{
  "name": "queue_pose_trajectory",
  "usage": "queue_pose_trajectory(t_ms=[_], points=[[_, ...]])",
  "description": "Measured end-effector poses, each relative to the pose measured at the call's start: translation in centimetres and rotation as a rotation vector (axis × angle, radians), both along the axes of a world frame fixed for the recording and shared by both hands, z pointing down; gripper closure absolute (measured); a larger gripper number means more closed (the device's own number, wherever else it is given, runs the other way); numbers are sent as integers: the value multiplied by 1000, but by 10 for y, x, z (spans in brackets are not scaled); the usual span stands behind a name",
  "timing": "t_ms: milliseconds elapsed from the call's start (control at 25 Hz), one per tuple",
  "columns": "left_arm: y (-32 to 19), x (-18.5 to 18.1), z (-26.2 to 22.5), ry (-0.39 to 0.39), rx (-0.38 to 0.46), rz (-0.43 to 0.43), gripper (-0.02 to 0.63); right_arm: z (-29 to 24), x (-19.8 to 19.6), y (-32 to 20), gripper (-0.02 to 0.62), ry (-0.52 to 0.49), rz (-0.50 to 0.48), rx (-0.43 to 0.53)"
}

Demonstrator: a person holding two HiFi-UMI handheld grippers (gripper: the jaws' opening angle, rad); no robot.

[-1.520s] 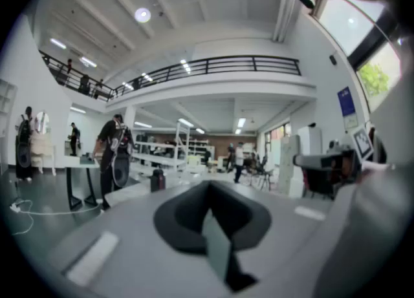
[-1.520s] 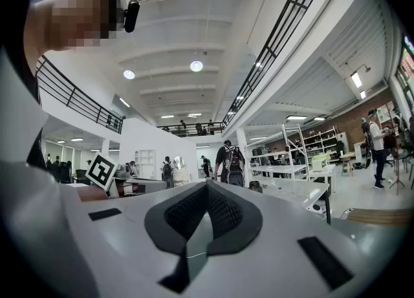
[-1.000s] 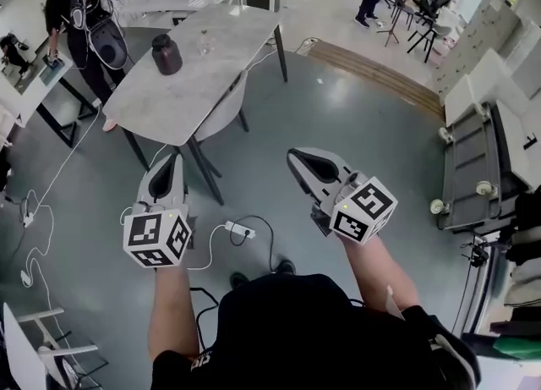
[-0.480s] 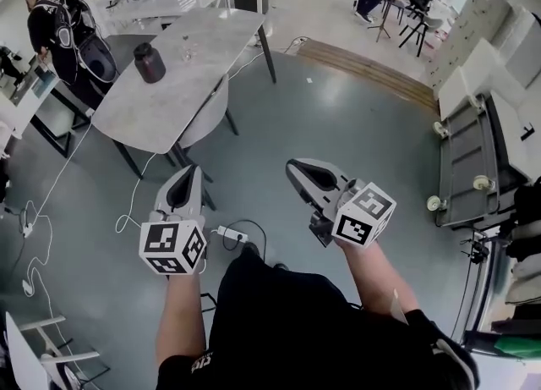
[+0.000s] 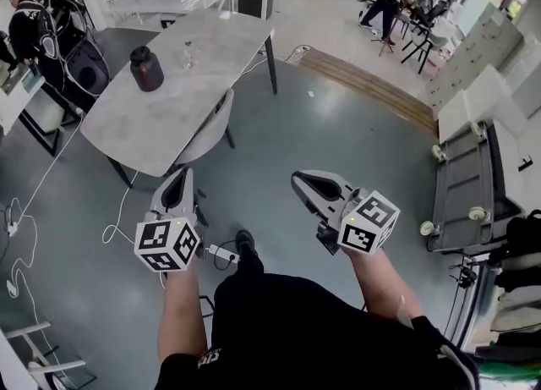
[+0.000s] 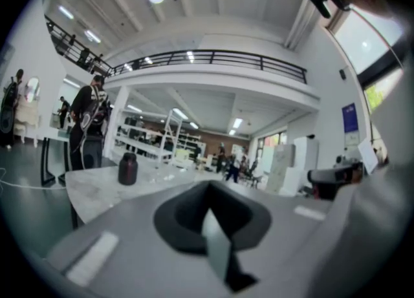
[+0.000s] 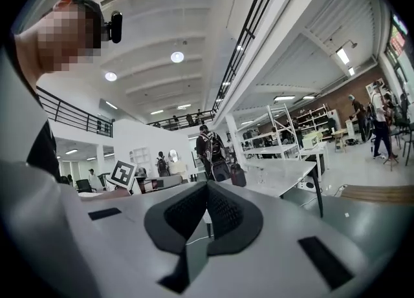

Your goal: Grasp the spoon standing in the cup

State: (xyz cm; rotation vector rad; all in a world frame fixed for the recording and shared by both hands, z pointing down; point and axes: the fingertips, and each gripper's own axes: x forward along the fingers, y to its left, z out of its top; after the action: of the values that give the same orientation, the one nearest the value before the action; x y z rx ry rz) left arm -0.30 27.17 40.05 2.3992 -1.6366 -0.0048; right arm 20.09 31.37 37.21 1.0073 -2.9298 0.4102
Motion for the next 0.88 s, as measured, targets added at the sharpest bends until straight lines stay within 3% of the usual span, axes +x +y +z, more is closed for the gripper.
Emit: queue_pose_trajectory(t_ms=[160, 440, 640, 880], points=[[-75, -21, 1, 13, 5, -22, 597, 0, -5, -76, 601, 31, 19, -12], [-184, -41, -6, -39, -1, 31, 597, 5, -60, -192, 601, 58, -20, -28], [-228, -46, -8, -67, -13, 79, 597, 10, -82, -233, 601, 47, -29, -29], [-267, -45, -6, -72, -34, 92, 597, 16, -74, -280, 600, 24, -17, -60]])
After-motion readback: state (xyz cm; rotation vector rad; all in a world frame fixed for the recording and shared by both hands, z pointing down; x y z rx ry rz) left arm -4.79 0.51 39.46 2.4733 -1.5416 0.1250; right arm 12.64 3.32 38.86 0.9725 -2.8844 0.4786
